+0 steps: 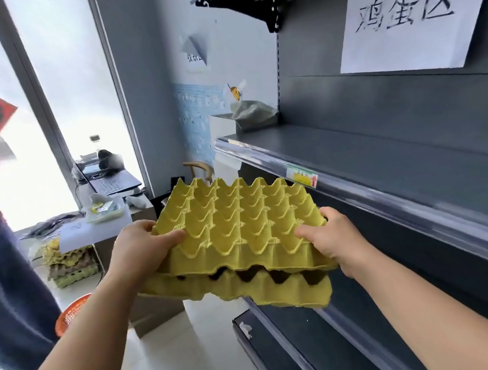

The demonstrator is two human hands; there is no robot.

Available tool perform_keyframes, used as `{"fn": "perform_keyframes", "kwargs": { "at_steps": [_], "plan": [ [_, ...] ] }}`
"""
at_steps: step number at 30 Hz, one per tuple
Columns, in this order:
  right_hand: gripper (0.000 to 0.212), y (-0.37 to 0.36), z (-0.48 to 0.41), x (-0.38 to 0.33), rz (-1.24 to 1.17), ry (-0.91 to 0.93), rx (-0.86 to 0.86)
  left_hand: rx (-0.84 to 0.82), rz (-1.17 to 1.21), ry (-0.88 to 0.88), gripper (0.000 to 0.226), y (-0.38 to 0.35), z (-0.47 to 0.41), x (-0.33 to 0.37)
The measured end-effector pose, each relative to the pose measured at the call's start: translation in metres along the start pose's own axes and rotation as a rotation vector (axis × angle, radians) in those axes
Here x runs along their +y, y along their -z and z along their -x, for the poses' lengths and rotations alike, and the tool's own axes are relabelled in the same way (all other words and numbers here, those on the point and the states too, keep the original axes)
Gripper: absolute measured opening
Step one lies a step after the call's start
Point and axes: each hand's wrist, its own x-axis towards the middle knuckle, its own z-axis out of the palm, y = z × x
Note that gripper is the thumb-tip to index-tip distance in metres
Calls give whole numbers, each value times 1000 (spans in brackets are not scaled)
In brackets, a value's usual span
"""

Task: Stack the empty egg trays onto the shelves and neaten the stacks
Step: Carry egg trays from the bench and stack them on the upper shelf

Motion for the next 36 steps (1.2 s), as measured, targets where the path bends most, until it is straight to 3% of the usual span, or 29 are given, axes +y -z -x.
{"fn": "perform_keyframes", "kwargs": {
  "at_steps": [11, 16, 22, 26, 29, 32, 36],
  "plan": [
    [32, -65, -85, -20, 37, -10, -17, 0, 16, 50, 62, -4, -111, -36],
    [29, -116, -123, -54, 30, -11, 6, 1, 10, 14, 28, 26, -178, -48],
    [32, -166, -167, -108, 2, 22, 77, 3, 50, -53, 28, 65, -258, -50],
    [33, -162, -192, -136, -6, 59, 161, -44, 99, -108, 36, 63, -305, -31],
    [35, -148, -210, -151, 1, 75, 217, -76, 108, -155, 22, 51, -334, -7],
    [32, -129, -230, -161, 28, 90, 285, -113, 127, -194, 23, 37, -359, 19],
    [34, -96, -255, -171, 65, 88, 346, -134, 148, -242, 37, 6, -391, 54]
  ]
}}
